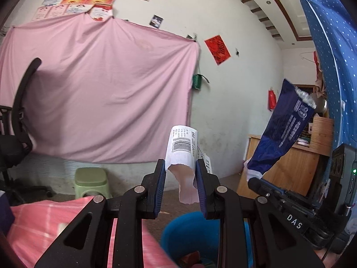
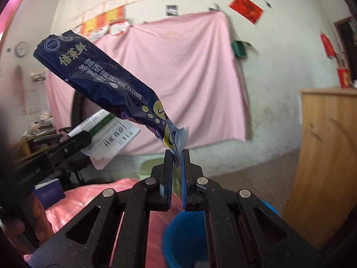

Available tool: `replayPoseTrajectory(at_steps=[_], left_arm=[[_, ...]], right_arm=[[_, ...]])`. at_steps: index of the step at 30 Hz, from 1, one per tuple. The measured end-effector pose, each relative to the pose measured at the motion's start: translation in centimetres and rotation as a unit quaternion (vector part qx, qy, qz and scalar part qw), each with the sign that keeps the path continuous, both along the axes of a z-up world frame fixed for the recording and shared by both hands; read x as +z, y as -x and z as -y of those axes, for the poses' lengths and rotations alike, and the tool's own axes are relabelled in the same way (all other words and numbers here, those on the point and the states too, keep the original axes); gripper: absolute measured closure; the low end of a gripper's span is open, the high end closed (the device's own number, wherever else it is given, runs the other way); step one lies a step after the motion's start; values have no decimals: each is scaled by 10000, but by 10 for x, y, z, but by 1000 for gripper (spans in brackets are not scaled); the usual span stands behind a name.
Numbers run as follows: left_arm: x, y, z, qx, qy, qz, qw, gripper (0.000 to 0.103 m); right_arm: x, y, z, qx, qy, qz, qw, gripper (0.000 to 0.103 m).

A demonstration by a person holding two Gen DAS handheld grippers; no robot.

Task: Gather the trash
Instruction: 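Lift the wrapper and paper and carry both over the blue basin, then open both grippers to drop the wrapper and paper into the basin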

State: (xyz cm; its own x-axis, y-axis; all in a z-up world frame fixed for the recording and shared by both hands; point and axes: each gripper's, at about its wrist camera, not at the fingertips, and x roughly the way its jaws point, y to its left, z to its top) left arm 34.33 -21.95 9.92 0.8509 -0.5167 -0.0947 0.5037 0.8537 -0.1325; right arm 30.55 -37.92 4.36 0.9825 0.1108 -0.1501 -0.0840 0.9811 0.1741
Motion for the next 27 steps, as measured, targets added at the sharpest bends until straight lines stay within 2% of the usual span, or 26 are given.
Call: replayPoseTrajectory(at_steps=[6, 12, 21, 27], left_arm=[[-16, -13, 44, -275, -184, -380, 9987, 79], [-43, -31, 74, -389, -365, -1066, 9929, 79], [-77, -55, 89, -426, -541, -1978, 9778, 75], [-93, -61, 92, -356, -721, -2461, 9659, 70]], right_arm=[[-19, -4, 40, -308, -312, -655, 9969, 75], [-37, -11, 56, -414, -529, -1231, 9901, 75], [-54, -32, 61, -403, -496, -1794, 9817, 70], [-61, -38, 63, -380, -505, -1947, 9788, 65]])
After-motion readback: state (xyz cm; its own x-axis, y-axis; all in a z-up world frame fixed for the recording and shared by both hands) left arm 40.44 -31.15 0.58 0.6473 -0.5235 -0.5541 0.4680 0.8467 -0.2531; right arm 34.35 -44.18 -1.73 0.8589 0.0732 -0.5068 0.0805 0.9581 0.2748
